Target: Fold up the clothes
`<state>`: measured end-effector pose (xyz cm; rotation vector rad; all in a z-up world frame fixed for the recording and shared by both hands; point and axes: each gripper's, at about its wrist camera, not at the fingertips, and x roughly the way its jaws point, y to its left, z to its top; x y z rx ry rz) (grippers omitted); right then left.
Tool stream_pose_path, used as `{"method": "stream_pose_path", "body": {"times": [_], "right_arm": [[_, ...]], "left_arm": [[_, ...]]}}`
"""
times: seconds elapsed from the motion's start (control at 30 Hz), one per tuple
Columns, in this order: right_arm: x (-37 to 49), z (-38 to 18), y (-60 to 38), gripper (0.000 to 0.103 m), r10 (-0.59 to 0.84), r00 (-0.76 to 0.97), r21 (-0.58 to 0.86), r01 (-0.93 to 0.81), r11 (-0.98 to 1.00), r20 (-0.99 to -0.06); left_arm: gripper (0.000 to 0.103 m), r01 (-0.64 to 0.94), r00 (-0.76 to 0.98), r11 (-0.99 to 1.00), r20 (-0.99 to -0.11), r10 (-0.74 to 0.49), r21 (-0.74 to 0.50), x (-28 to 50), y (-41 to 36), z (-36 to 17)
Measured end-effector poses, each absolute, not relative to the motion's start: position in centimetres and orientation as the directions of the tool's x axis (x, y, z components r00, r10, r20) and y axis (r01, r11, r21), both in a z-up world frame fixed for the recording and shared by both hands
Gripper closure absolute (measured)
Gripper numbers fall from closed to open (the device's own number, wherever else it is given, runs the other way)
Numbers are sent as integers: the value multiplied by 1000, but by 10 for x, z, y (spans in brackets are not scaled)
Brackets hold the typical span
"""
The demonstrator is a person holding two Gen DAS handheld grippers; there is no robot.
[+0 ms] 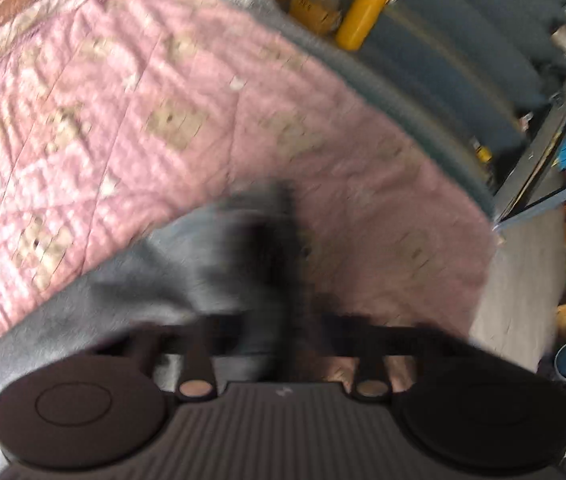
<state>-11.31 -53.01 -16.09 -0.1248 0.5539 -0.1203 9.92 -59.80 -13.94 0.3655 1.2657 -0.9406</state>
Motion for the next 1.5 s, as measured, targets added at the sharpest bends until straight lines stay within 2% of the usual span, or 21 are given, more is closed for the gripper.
{"method": "stream_pose_path", "body": {"times": [0.1, 0.17, 0.27, 0.3, 0.4, 0.47, 0.57, 0.7, 0.8, 0.87, 0.93, 0.97, 1.0, 1.1, 1.2, 1.23, 1.27, 1.3, 1.37, 1.47, 1.5], "right_arm": [[-120, -156, -529, 58, -97, 855, -100, 54, 994, -509], [-128, -144, -538, 57, -28, 869, 4, 34, 999, -495], [-128, -139, -551, 56, 74, 861, 174, 17, 985, -504], [-122, -143, -554, 56, 108, 848, 235, 21, 972, -519], [-93, -163, -558, 61, 151, 800, 317, 51, 947, -580], [-80, -166, -555, 64, 165, 785, 316, 40, 948, -597], [-63, -166, -547, 65, 182, 768, 296, 10, 955, -613], [-44, -194, -526, 76, 144, 661, 160, -38, 986, -736], [-46, -215, -525, 77, 95, 599, 109, -13, 994, -795], [-50, -213, -528, 76, 89, 607, 117, 8, 993, -790], [-53, -204, -529, 75, 87, 630, 123, 15, 992, -772], [-53, -202, -529, 75, 77, 635, 116, 21, 993, -768], [-52, -202, -530, 67, 62, 638, 106, 31, 994, -767], [-52, -202, -546, 47, 30, 652, 157, 137, 978, -757], [-52, -213, -565, 44, 103, 638, 299, 208, 931, -763], [-52, -214, -566, 47, 111, 637, 309, 208, 928, -763], [-51, -214, -563, 69, 106, 640, 293, 193, 936, -761], [-51, -214, -559, 90, 101, 642, 276, 178, 944, -760], [-53, -207, -550, 92, 85, 667, 233, 135, 963, -740], [-62, -173, -519, 95, 48, 752, 100, 23, 995, -657], [-64, -165, -507, 95, 42, 771, 53, -11, 999, -635]], "left_arm": [[90, 680, 30, 638, -856, -516, -361, 112, -542, -117], [90, 596, 74, 691, -828, -556, -410, 124, -484, -108], [87, 455, 108, 787, -851, -513, -417, 138, -401, -135], [79, 407, 120, 819, -865, -488, -405, 141, -380, -151], [70, 322, 125, 865, -889, -441, -385, 139, -346, -186], [69, 305, 142, 875, -891, -431, -375, 133, -334, -189], [52, 298, 183, 865, -866, -466, -402, 123, -318, -184], [50, 284, 157, 847, -849, -504, -450, 117, -312, -198], [46, 298, 150, 857, -866, -477, -420, 114, -322, -206], [45, 329, 175, 863, -873, -455, -384, 110, -332, -202], [45, 349, 188, 863, -875, -445, -365, 110, -349, -201], [54, 357, 182, 857, -872, -455, -372, 109, -355, -203], [64, 369, 174, 854, -876, -450, -366, 109, -360, -203], [78, 394, 158, 863, -902, -401, -315, 108, -369, -205], [71, 376, 168, 887, -922, -349, -268, 105, -360, -208], [71, 387, 161, 881, -921, -354, -271, 104, -357, -206], [68, 404, 153, 873, -921, -359, -273, 102, -354, -202], [58, 422, 164, 871, -924, -346, -251, 102, -353, -195], [43, 446, 266, 881, -916, -302, -161, 99, -348, -164], [37, 492, 407, 870, -876, -260, -29, 92, -362, -114], [30, 514, 402, 858, -876, -265, -23, 93, -371, -106]]}}
